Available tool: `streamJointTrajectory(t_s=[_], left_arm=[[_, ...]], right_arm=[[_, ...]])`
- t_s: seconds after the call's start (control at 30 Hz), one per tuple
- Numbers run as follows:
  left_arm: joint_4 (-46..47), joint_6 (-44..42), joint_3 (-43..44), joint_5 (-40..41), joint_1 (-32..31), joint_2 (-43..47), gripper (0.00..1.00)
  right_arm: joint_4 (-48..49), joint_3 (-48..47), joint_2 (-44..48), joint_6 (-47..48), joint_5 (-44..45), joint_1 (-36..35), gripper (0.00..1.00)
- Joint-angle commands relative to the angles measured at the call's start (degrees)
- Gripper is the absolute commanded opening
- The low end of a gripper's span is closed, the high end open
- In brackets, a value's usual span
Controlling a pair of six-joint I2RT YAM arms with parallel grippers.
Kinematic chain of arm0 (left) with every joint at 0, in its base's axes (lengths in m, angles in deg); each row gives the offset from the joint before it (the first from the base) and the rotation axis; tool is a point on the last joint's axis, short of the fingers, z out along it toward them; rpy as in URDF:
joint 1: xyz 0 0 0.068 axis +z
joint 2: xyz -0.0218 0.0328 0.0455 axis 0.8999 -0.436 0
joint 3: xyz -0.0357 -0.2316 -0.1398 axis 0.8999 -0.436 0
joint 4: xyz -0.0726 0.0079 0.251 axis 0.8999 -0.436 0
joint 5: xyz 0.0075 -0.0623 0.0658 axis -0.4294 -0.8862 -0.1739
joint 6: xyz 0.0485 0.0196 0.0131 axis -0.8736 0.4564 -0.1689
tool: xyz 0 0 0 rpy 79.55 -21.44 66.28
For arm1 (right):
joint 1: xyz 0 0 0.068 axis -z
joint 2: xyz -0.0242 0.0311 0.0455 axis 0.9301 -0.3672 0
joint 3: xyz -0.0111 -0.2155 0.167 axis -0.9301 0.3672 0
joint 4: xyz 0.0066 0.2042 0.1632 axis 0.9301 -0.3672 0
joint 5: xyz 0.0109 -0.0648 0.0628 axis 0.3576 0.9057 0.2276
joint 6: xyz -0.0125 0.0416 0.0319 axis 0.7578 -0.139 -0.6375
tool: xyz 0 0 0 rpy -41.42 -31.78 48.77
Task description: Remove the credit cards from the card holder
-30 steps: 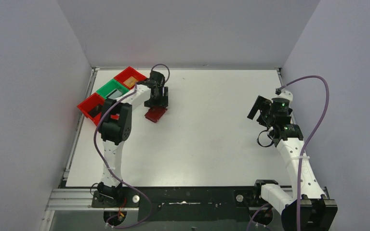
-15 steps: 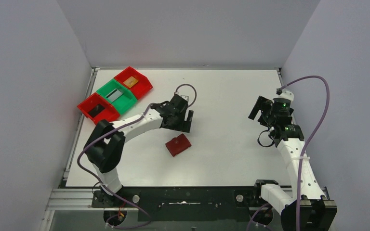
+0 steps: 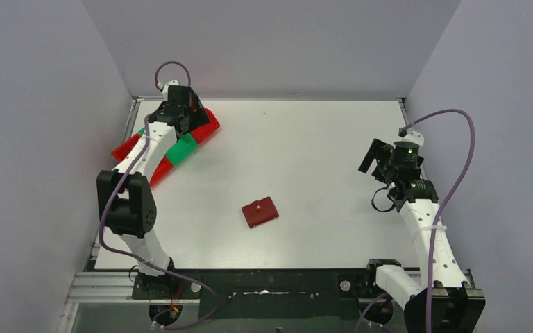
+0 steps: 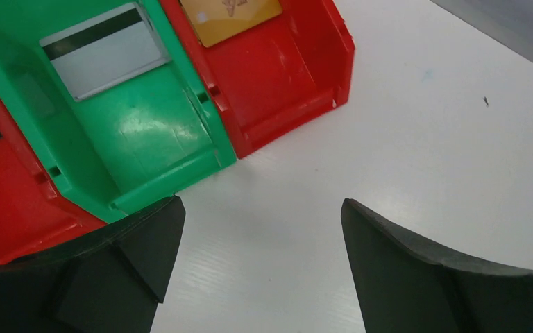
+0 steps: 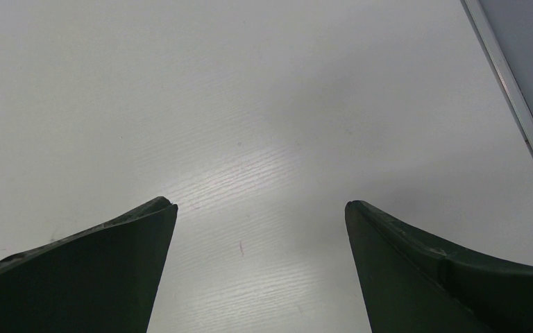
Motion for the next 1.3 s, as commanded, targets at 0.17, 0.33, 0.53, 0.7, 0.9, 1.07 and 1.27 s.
streamJointTrajectory(t_s=[0.17,0.33,0.53,0.7,0.9,1.07,1.27], left_arm=[[-2.3,4.7,14.4,7.4,3.2,-13.8,0.82],[-6.3,5.7,20.6,8.8,3.5,-20.1,0.80],[-6.7,6.8,22.1,9.8,3.9,-22.7,0.76],[-7.4,8.1,20.5,10.4,4.4,-23.7,0.74],[-5.5,8.3,17.0,8.2,4.7,-23.8,0.72],[-5.3,7.4,16.2,7.7,4.8,-24.7,0.69],[-5.3,6.5,16.1,6.4,4.9,-25.7,0.69]], right_arm=[[0.5,-1.9,2.3,1.0,2.0,0.6,0.98],[0.0,-2.4,1.7,1.0,2.1,0.8,0.98],[-0.5,-2.7,0.9,1.3,2.6,1.0,0.98],[-0.7,-2.9,0.8,1.6,2.8,1.0,0.98],[-0.7,-2.8,1.0,1.7,3.0,0.9,0.98],[-0.9,-2.9,0.8,1.5,2.7,1.0,0.98],[-1.1,-2.9,0.9,1.6,3.1,1.0,0.98]])
